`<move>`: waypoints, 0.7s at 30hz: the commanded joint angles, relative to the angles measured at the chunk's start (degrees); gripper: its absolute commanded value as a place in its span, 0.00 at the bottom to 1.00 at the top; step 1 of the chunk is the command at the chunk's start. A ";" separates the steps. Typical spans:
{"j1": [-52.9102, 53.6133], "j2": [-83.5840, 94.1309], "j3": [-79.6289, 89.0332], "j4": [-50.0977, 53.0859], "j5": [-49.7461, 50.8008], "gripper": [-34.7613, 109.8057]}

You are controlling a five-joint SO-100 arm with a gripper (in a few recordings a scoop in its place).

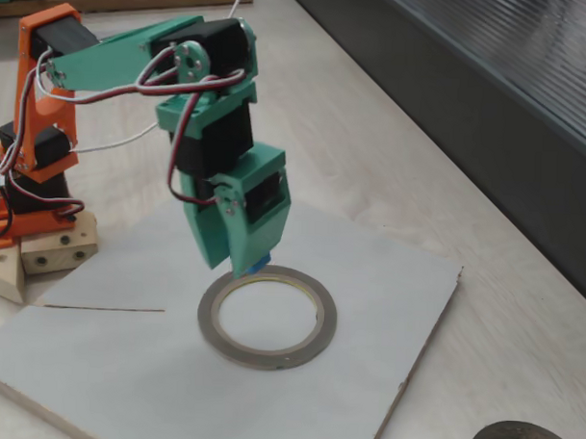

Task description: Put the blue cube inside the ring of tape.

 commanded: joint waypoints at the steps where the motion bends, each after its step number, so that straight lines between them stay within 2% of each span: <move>1: -0.88 2.81 0.00 0.35 0.88 0.34; 17: -0.88 3.43 0.18 0.35 0.97 0.34; 21: -0.88 3.78 4.83 -0.35 0.97 0.34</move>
